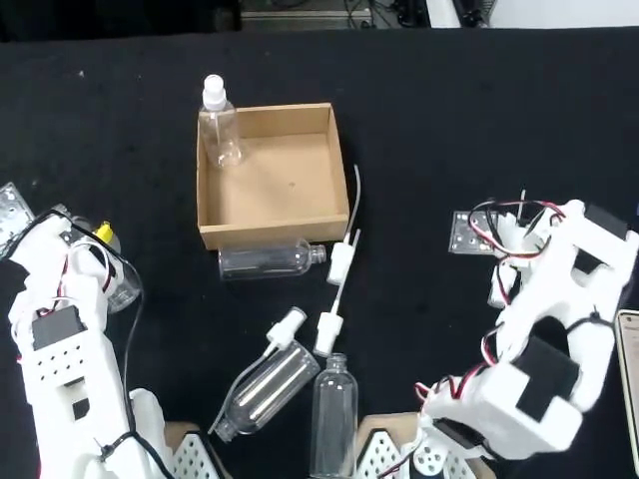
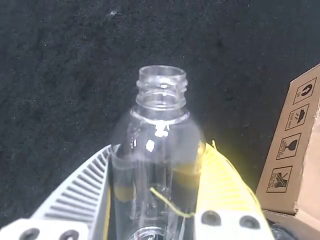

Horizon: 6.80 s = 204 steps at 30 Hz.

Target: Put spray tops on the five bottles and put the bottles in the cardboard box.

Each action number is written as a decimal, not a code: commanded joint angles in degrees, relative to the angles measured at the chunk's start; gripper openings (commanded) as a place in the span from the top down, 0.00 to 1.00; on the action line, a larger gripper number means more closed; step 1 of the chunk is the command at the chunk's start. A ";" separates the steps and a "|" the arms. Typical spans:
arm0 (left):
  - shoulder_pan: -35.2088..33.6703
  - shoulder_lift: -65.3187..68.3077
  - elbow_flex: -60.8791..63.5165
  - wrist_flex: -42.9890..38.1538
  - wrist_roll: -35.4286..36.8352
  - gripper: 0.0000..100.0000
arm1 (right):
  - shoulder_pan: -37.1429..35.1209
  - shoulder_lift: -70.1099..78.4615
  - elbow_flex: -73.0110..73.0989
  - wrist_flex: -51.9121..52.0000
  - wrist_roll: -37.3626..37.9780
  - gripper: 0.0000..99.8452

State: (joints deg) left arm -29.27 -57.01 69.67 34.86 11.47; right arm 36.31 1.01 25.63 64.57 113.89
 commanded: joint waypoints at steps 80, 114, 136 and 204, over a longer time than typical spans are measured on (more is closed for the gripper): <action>-0.22 -1.32 -0.84 -1.23 0.26 0.97 | -7.47 17.71 -20.00 16.79 -65.23 0.98; -0.13 -1.49 -0.92 -1.23 0.26 0.97 | -9.93 2.59 6.55 -3.69 -45.01 0.75; -0.13 -1.41 -0.92 -1.23 0.26 0.97 | 5.98 2.24 2.51 -10.46 -60.57 0.87; 12.00 -1.93 19.47 -40.62 -15.91 0.97 | -59.08 -49.19 -7.34 -15.38 -111.74 0.99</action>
State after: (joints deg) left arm -18.02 -57.19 89.63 -2.07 -3.74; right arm -19.52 -46.29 19.30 54.20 2.77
